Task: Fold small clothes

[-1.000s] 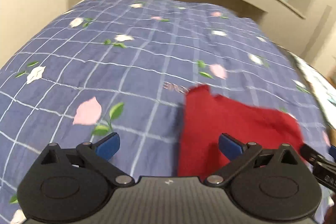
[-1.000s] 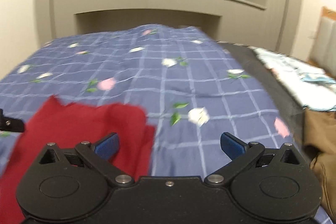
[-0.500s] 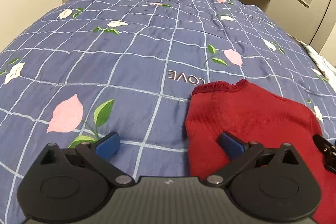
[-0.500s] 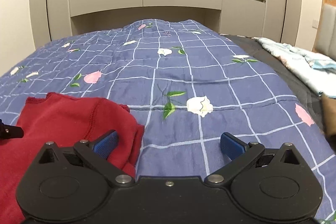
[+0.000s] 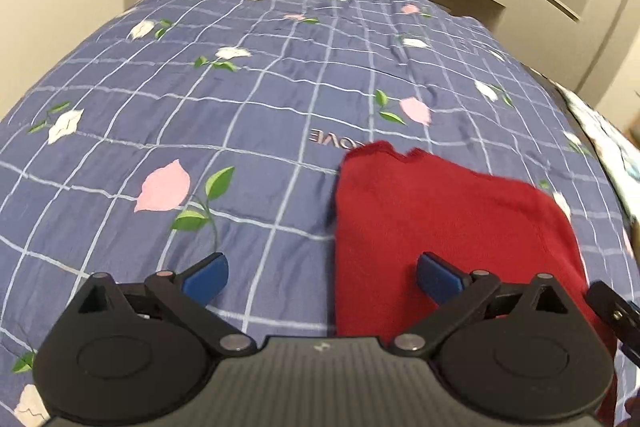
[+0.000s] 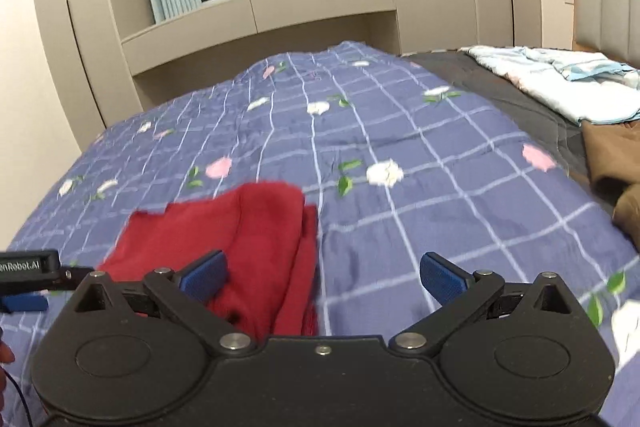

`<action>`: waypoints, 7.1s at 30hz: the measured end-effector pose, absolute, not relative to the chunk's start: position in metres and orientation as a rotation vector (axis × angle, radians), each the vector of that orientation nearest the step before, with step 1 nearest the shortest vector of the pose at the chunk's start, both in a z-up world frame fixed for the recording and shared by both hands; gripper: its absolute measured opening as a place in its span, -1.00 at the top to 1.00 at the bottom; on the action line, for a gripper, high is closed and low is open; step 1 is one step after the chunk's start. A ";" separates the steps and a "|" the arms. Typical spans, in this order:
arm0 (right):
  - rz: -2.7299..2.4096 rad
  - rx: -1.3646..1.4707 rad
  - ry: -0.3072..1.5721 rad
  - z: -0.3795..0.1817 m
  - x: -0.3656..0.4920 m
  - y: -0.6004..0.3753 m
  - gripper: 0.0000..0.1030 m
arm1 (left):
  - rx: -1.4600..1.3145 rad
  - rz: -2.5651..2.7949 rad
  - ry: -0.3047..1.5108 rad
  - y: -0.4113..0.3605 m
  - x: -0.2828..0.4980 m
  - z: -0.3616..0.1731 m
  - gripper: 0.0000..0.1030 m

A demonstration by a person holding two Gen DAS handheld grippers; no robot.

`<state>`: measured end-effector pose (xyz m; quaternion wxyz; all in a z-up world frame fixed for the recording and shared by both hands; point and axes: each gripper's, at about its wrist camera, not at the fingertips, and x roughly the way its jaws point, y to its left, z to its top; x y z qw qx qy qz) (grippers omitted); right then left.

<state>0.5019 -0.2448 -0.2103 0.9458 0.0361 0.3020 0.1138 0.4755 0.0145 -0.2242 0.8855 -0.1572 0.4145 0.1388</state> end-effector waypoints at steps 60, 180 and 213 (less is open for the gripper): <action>0.362 0.382 0.740 -0.226 0.413 -0.299 -0.99 | -0.517 0.127 0.986 0.017 0.359 -0.217 -0.99; 0.441 0.000 0.511 0.042 0.057 -0.107 -0.99 | -0.182 0.195 0.657 0.098 0.041 0.044 -0.99; 0.404 -0.068 0.666 0.001 -0.036 -0.141 -0.99 | -0.099 0.099 0.745 0.064 -0.056 0.008 -0.99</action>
